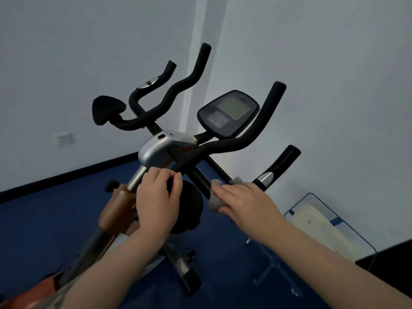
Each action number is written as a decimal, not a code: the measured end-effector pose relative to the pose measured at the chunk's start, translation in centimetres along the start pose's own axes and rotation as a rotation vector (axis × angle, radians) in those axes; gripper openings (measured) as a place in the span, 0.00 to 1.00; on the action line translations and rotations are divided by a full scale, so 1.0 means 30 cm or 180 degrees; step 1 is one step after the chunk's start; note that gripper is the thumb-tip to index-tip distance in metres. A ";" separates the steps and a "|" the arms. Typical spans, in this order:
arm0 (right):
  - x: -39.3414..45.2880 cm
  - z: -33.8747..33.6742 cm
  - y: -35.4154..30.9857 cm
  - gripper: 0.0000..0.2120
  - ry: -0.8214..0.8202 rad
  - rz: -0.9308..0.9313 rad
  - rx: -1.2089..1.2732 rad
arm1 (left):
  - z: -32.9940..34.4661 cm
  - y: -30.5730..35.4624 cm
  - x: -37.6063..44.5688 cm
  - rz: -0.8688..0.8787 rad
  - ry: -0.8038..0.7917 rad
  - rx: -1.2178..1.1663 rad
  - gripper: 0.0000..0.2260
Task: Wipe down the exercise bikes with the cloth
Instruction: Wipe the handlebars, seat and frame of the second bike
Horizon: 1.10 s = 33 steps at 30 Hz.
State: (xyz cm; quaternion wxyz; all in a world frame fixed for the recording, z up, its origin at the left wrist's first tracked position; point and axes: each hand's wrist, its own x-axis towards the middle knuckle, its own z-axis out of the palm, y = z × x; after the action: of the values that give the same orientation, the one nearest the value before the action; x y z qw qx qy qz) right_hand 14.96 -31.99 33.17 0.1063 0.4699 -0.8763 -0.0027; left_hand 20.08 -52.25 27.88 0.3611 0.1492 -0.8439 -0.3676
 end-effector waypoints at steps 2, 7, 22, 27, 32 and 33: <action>-0.047 -0.001 0.022 0.23 0.0320 -0.0142 -0.0011 | 0.007 -0.005 -0.007 -0.0129 0.0019 -0.0001 0.08; -0.075 -0.009 -0.023 0.15 0.0972 0.0356 0.1269 | 0.008 -0.007 -0.031 -0.0733 0.0223 -0.0383 0.10; -0.209 0.037 -0.219 0.14 0.0445 0.1757 0.5427 | -0.094 0.153 -0.429 -0.1601 0.0328 -0.1293 0.16; -0.235 0.020 -0.312 0.16 -0.0095 0.1809 0.5979 | -0.241 0.157 -0.433 -0.0784 -0.0699 -0.1208 0.12; -0.225 -0.006 -0.423 0.21 -0.0789 0.1867 0.6436 | -0.347 0.096 -0.441 -0.0874 -0.1512 -0.1417 0.09; -0.217 -0.016 -0.455 0.22 -0.0824 0.1835 0.6512 | -0.375 0.076 -0.444 -0.0999 -0.1509 -0.1422 0.06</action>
State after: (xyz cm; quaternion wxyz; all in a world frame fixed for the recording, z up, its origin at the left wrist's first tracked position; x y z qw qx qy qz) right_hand 29.77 -34.19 31.01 -0.4353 0.1072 -0.5449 0.7086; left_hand 37.47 -49.56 28.17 0.1182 0.1050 -0.7699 -0.6182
